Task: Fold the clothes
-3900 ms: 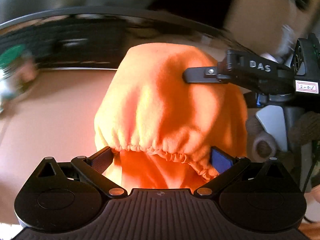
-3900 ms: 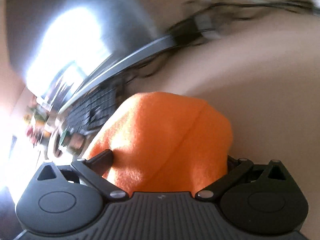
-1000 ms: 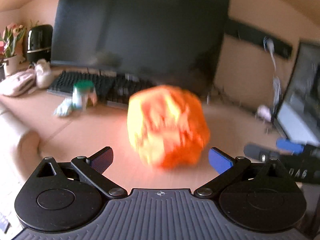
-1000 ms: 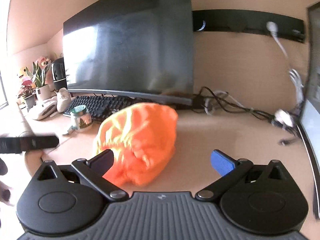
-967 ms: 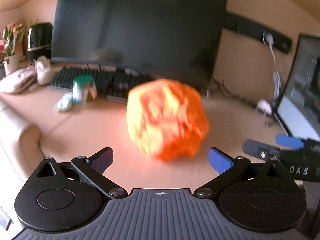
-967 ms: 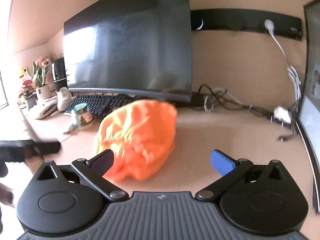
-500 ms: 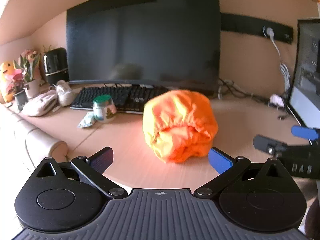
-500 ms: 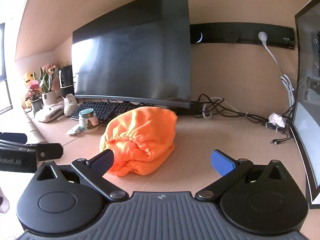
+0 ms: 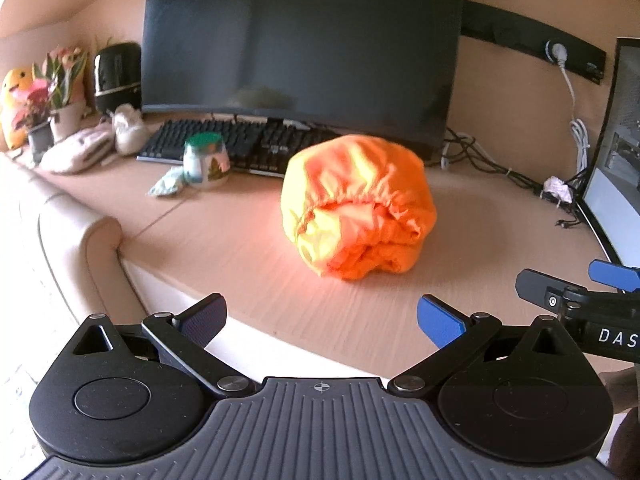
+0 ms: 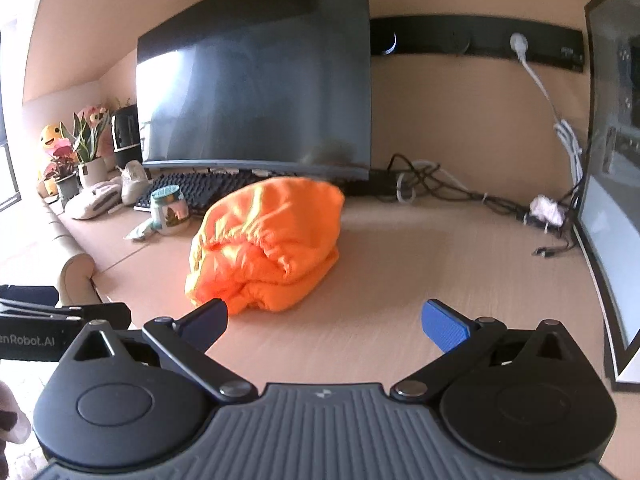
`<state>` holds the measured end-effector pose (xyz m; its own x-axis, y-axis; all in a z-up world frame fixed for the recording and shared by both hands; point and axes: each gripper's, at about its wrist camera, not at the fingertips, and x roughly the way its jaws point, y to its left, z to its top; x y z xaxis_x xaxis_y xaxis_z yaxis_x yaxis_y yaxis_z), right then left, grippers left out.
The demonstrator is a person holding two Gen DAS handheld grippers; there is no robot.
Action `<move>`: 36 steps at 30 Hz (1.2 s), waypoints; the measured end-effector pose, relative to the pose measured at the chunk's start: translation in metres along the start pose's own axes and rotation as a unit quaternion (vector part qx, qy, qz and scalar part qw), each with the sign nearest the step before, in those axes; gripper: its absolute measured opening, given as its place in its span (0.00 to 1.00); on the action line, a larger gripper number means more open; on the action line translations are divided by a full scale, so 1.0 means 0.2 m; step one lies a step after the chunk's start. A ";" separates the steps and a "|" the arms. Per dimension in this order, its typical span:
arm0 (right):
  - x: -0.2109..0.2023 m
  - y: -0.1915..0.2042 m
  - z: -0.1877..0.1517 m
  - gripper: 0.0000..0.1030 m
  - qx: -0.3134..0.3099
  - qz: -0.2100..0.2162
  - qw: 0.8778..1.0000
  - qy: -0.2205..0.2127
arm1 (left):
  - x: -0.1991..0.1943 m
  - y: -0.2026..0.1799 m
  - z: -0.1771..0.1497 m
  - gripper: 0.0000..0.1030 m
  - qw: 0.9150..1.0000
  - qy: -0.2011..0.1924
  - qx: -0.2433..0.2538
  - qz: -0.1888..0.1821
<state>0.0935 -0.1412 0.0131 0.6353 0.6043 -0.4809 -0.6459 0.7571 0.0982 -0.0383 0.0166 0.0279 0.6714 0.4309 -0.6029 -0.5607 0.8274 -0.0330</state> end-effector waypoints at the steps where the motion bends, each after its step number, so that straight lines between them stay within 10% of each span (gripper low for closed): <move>1: 0.01 0.00 0.00 1.00 -0.001 0.001 1.000 0.002 | 0.00 0.00 0.00 1.00 1.000 0.003 -0.001 0.006; 23: 0.11 0.12 0.19 1.00 0.033 -0.045 0.998 0.016 | 0.06 0.09 0.09 1.00 0.998 0.055 -0.013 0.031; 36: 0.14 0.25 0.24 1.00 0.010 -0.040 0.999 0.014 | 0.02 0.12 0.27 1.00 0.999 0.011 0.030 0.028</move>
<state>0.0983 -0.0747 0.0466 0.6716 0.5347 -0.5129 -0.5850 0.8075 0.0759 -0.0238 0.0580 0.0686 0.6285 0.4699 -0.6199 -0.5663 0.8227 0.0494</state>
